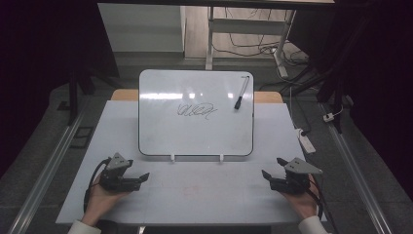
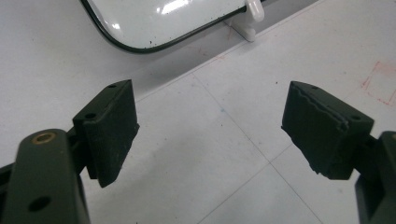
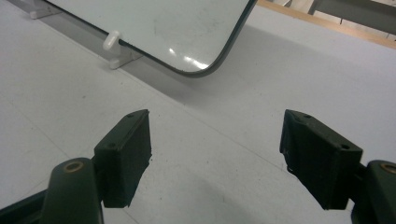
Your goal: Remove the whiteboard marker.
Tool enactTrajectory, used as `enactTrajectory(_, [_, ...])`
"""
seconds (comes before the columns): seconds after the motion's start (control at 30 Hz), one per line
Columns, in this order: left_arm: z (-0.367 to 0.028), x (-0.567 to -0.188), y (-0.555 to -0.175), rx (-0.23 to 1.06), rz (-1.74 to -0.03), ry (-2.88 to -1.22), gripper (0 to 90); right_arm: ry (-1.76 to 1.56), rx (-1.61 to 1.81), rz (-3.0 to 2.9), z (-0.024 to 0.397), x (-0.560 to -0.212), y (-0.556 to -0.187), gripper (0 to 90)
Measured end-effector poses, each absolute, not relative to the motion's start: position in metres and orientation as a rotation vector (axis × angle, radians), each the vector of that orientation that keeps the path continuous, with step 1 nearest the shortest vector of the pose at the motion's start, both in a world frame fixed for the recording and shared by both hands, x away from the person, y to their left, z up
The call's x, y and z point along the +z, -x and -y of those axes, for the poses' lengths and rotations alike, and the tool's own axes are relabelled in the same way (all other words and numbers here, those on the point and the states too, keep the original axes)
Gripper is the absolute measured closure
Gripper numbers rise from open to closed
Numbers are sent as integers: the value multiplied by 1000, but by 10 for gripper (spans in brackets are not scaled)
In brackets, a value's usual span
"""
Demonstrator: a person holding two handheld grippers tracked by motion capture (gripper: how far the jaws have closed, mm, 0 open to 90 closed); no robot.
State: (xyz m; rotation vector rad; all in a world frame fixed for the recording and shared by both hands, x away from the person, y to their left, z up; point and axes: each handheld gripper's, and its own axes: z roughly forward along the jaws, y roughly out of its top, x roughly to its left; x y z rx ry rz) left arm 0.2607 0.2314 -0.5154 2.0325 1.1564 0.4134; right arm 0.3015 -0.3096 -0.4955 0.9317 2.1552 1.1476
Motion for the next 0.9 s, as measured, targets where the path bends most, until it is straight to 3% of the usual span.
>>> enactTrajectory(0.47, [-230, -514, -264, 420, -1140, -2035, 194, -930, 1142, -2129, 305, -488, -303, 250])
enactTrajectory(0.9, [-226, -517, -263, 423, -1109, -2059, 194, -1064, 1184, -2049, 269, -422, -344, 307])
